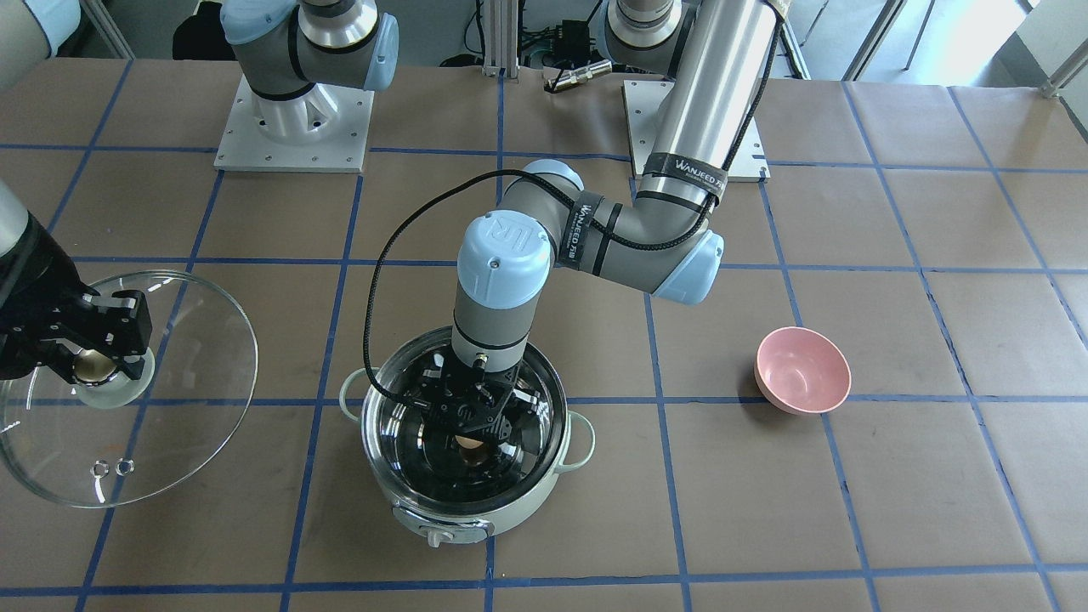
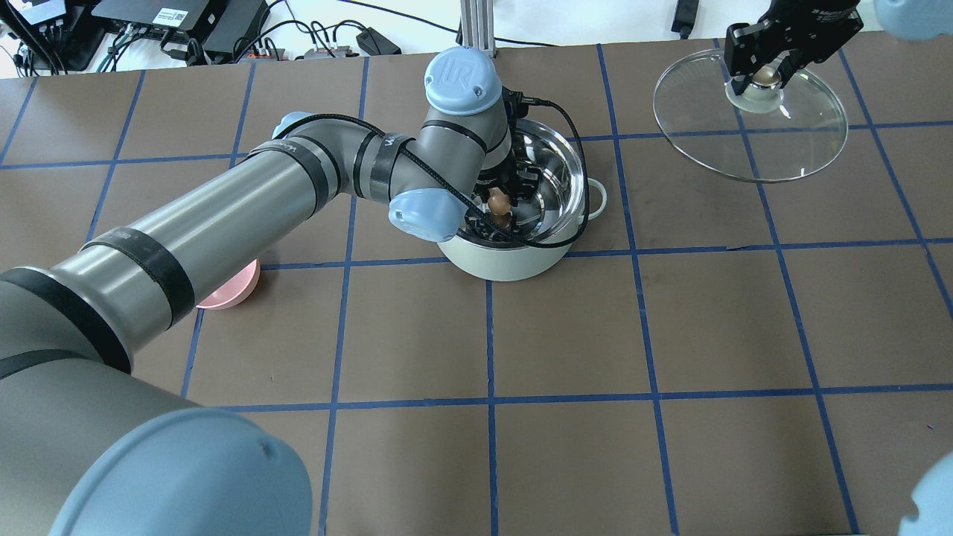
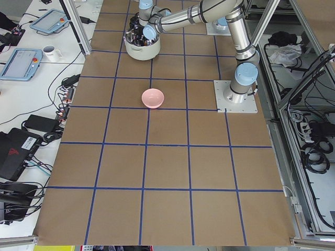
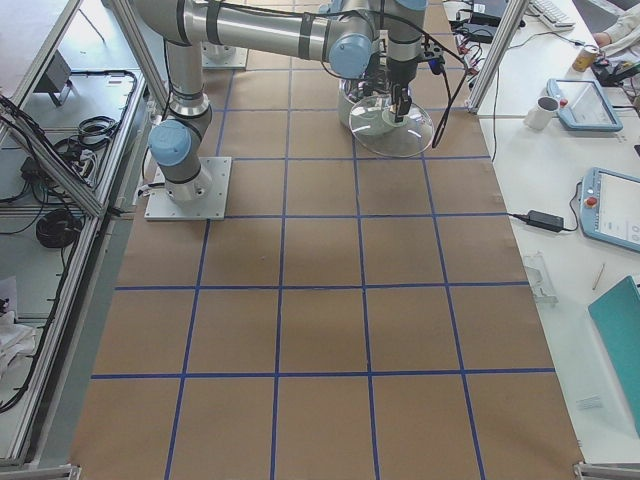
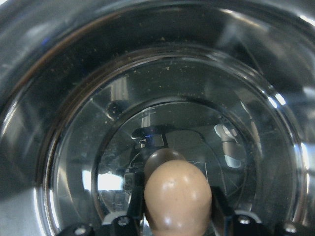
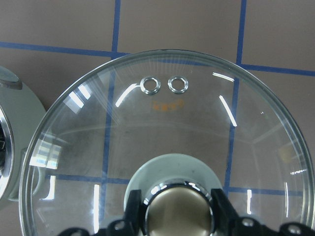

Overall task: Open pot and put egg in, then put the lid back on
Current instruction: 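Lower the egg into the pot and open the left gripper, then raise the left gripper from the pot while the right brings the lid back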

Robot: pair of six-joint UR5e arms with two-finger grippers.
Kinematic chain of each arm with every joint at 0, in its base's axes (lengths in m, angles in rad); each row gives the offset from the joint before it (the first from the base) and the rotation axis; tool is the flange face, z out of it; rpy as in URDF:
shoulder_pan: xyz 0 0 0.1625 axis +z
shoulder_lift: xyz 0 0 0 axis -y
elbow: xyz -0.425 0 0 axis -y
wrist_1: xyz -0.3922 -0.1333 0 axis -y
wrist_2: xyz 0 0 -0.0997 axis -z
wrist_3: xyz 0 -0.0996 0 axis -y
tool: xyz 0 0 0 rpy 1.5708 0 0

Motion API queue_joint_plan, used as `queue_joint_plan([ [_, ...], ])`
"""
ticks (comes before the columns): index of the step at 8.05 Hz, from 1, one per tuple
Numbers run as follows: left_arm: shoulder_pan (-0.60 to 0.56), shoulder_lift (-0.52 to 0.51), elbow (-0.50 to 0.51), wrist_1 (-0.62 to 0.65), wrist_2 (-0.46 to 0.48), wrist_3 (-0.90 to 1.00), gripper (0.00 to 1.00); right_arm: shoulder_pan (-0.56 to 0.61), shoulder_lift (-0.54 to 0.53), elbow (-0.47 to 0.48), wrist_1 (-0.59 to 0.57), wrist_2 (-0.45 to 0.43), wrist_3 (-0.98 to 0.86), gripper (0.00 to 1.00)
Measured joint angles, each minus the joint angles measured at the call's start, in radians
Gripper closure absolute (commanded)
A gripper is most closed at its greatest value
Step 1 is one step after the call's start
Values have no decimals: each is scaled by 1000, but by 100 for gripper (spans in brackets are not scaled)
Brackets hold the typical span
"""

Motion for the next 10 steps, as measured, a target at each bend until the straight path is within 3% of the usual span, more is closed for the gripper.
queue_joint_plan([
  [2,0,-1,-1,-6,-1,3,20,0,-1,0,0,0,0,100],
  [3,0,0,-1,-6,-1,4,0,0,-1,0,0,0,0,100],
  [6,0,61,0,-11,1,-2,0,0,-3,0,0,0,0,100],
  [10,40,240,0,-155,5,3,0,39,-9,-13,-1,5,84,100],
])
